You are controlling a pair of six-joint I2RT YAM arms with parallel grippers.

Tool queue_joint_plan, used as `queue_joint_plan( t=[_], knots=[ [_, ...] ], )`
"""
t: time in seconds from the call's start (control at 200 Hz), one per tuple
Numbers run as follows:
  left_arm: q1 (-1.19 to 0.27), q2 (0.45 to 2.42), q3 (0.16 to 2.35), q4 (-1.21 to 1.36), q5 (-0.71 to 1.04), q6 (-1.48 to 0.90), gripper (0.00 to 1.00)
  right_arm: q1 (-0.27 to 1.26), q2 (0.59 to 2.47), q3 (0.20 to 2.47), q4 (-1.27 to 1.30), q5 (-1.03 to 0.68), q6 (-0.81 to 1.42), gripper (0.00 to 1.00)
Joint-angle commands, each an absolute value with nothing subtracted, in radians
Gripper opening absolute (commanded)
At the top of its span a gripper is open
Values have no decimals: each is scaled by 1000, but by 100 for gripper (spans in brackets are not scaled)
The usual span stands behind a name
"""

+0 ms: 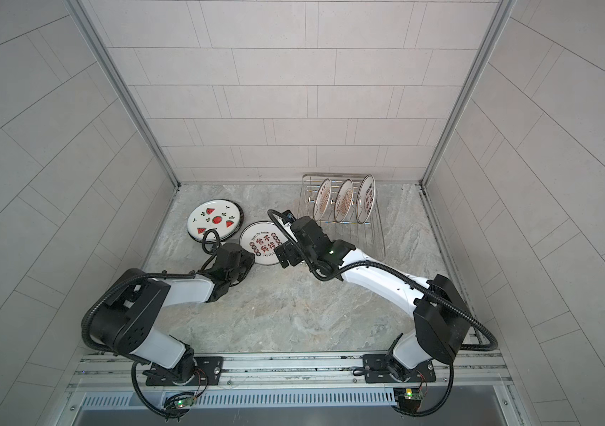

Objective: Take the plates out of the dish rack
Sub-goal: 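Lower the red-text plate onto the table beside the stack with the left gripper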

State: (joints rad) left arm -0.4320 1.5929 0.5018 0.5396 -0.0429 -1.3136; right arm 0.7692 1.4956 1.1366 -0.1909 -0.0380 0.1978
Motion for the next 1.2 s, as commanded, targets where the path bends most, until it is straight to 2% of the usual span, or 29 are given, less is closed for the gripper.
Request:
queue_joint_plan(
  t=[0.0, 0.065, 0.275, 0.405, 0.635, 0.921, 1.051, 1.196],
  knots=[
    [-422, 1650, 531, 610, -29, -1339, 3, 762, 1491, 1121, -192, -20, 189, 99],
    [-412, 1686, 539, 637, -16, -1342, 8, 762, 1486, 1115, -194, -23, 187, 99],
    [-399, 1805, 562, 709, 20, -1360, 11, 755, 1465, 1094, -187, -18, 185, 99],
    [-396, 1843, 575, 731, 33, -1362, 22, 749, 1462, 1093, -184, -17, 189, 99],
    [-385, 1847, 562, 734, 11, -1364, 31, 744, 1454, 1089, -184, -12, 193, 99],
    [-377, 1736, 546, 587, -110, -1315, 31, 735, 1430, 1079, -178, -10, 197, 99],
    [-375, 1737, 550, 589, -103, -1308, 32, 731, 1427, 1077, -178, -10, 199, 99],
    [-375, 1739, 548, 609, -113, -1302, 38, 729, 1420, 1081, -183, -8, 200, 99]
  ],
)
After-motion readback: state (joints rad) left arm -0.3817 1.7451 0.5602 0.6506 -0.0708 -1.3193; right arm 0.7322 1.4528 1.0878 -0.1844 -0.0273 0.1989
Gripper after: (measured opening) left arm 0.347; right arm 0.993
